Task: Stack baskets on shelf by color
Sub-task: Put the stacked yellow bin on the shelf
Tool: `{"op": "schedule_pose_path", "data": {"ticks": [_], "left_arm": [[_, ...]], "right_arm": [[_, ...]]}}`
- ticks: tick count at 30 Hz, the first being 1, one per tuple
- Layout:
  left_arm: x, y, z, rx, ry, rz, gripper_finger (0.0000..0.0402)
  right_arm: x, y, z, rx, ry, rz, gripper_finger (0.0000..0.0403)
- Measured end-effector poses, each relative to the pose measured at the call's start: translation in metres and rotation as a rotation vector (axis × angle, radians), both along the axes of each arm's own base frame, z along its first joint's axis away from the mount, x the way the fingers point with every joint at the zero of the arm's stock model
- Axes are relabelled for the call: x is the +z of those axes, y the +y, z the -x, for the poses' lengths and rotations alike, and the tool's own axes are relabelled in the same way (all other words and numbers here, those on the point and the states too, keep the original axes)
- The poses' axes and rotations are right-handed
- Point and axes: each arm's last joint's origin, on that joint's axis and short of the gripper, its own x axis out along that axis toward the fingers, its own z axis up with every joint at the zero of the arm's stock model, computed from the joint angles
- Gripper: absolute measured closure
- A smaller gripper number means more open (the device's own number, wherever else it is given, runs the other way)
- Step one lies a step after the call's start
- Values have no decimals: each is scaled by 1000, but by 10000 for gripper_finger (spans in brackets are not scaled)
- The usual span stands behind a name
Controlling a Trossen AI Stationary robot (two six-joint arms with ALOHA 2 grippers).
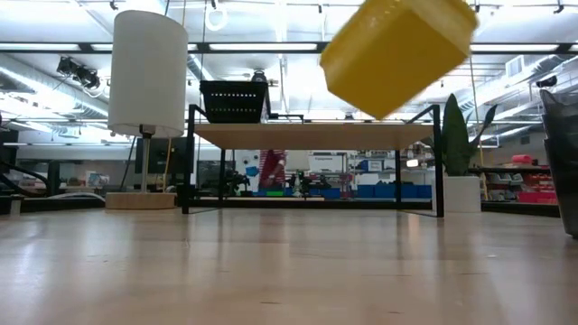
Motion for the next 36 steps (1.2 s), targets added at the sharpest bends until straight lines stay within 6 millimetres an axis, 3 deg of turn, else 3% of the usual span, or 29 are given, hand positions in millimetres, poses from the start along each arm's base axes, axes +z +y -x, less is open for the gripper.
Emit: {"op": "schedule_pose_path", "data": {"ticks": [5,12,22,32,36], "left_arm": [[0,0,0,0,0,2,285],[0,0,0,-1,-1,28,285],[0,0,-1,-1,0,53,285],[0,0,-1,18,-1,54,285],[0,1,-1,23,-1,53,285]], "right_arm": [[17,-24,-2,-124,-58,116,375],[21,-62,-1,-315,-37,156,376],[12,-100,0,-430,1,256,376],[-15,-122,-8,-452,2,316,375],[-17,-127,-15,-459,-78,342,375]]}}
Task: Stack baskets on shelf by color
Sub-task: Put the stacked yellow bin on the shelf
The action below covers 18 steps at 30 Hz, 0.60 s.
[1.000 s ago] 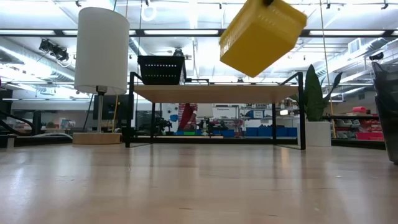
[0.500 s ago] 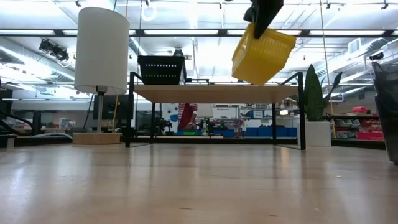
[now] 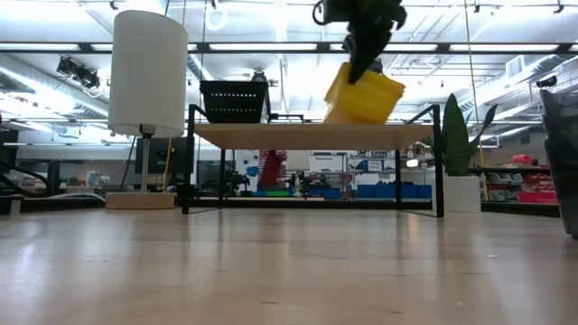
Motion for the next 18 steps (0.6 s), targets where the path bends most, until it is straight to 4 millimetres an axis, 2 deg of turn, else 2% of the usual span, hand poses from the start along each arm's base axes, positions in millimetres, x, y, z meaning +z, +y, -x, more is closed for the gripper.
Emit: {"op": "schedule_pose_path", "data": {"ticks": [8,18], "left_arm": [[0,0,0,2,0,1,285],[0,0,0,2,0,2,285]], "right_arm": [[-1,-4,-15,8,-163,10,374],[-13,-6,-25,3,-154,4,371]]}}
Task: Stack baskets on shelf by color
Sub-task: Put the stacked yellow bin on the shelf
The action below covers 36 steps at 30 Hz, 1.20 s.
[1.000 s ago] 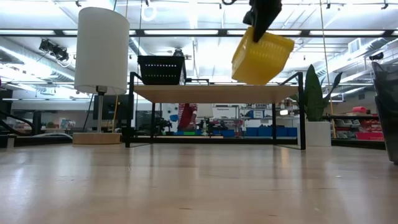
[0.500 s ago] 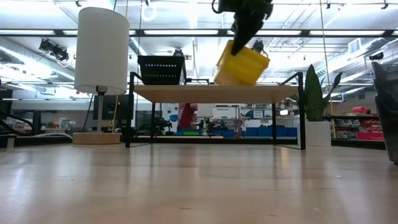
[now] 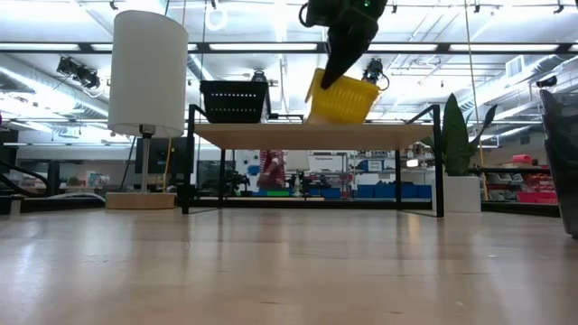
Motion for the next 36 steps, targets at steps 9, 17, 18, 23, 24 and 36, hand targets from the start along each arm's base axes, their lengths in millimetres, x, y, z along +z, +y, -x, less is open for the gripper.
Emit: {"op": "schedule_pose_path", "data": {"ticks": [9,17,18,23,24,36], "left_arm": [[0,0,0,0,0,0,285],[0,0,0,1,0,-5,285],[0,0,0,0,0,-5,285],[0,0,0,0,0,-1,285],[0,0,0,0,0,-1,285],[0,0,0,0,-1,19,285]], "right_arm": [[5,-2,-7,2,-88,7,336],[8,-3,-11,4,-144,-13,283],[8,-3,-11,-2,-146,-17,277],[20,-4,-1,-70,-194,-54,260],[24,-6,3,-87,-210,-61,259],[30,-59,47,-484,-102,2,260]]}}
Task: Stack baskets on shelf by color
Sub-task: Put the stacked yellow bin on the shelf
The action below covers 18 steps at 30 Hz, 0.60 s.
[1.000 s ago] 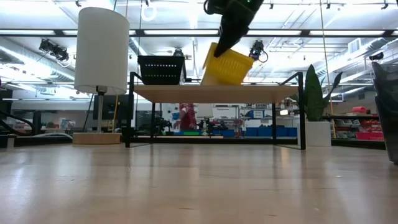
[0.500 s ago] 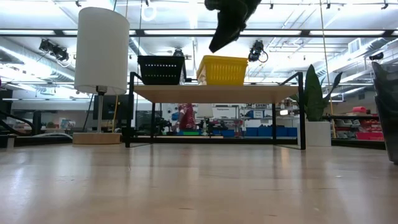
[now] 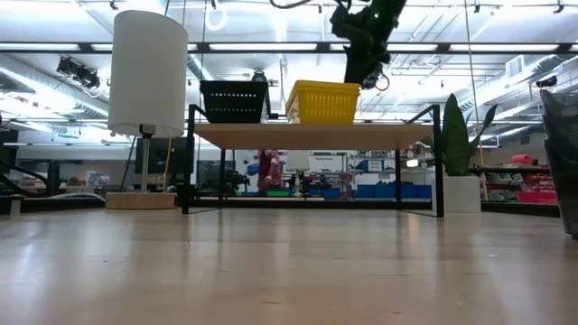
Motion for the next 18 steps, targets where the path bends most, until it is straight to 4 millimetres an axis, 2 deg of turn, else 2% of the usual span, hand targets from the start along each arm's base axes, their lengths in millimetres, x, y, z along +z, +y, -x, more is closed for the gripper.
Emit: {"op": "schedule_pose_path", "data": {"ticks": [9,14,18], "left_arm": [[0,0,0,-1,-1,18,285],[0,0,0,0,-1,17,285],[0,0,0,0,-1,16,285]], "right_arm": [[-3,-22,16,-131,38,-36,261],[-6,-28,23,-157,36,-131,261],[-21,-29,24,-168,52,-200,262]]}}
